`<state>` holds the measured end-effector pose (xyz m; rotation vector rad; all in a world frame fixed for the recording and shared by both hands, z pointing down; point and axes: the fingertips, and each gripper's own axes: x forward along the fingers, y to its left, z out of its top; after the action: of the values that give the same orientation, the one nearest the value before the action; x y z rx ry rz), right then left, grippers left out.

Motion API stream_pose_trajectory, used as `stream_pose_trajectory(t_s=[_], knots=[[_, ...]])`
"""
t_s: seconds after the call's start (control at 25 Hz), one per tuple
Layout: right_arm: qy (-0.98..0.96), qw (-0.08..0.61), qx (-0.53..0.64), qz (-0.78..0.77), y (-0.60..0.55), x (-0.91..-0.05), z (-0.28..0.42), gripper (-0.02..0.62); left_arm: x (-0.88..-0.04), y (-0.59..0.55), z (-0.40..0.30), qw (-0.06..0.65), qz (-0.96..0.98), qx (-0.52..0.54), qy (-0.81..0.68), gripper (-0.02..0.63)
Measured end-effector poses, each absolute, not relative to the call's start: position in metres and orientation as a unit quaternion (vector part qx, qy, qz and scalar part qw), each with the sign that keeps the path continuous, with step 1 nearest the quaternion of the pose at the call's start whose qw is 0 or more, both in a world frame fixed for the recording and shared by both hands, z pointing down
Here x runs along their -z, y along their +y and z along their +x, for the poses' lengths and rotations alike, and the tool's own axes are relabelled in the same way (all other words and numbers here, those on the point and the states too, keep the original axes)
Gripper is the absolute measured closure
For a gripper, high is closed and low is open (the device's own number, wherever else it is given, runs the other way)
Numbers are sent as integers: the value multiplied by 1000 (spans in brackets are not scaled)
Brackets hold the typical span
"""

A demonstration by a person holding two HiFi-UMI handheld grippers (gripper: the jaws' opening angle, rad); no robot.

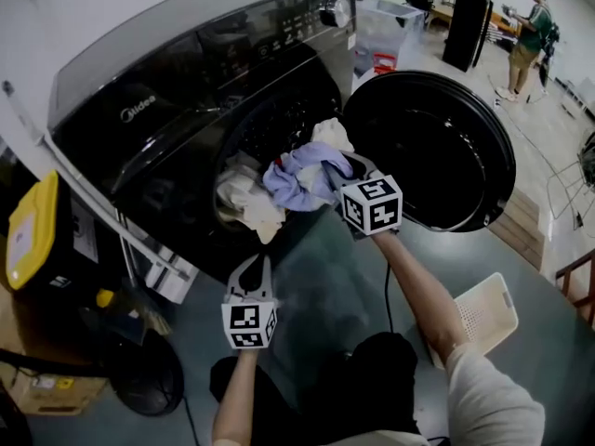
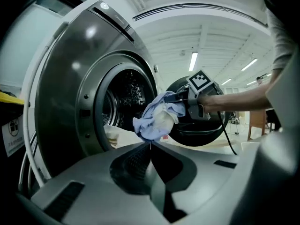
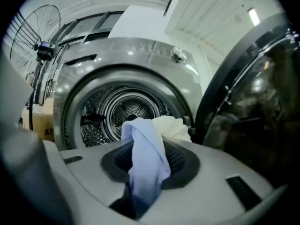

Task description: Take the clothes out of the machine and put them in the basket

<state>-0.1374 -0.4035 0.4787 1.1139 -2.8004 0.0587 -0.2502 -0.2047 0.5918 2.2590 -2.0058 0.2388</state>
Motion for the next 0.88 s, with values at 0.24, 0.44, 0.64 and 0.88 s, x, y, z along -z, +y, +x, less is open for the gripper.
stream_pose_trajectory(t_s=[0.24, 0.44, 0.64, 0.88], knots=[[-918, 58, -5, 392, -373, -471, -87, 476, -587, -218, -210, 51, 774, -80, -626, 581], [-907, 56, -7, 416, -351, -472, -38, 477, -583, -231, -176, 50, 795, -75, -600, 581], [-887, 54, -7, 458, -327, -468, 20, 477, -578, -242, -139, 48, 820, -66, -567, 581], [-865, 31, 9, 500, -291, -427, 84, 477, -572, -249, -98, 48, 843, -60, -533, 581]])
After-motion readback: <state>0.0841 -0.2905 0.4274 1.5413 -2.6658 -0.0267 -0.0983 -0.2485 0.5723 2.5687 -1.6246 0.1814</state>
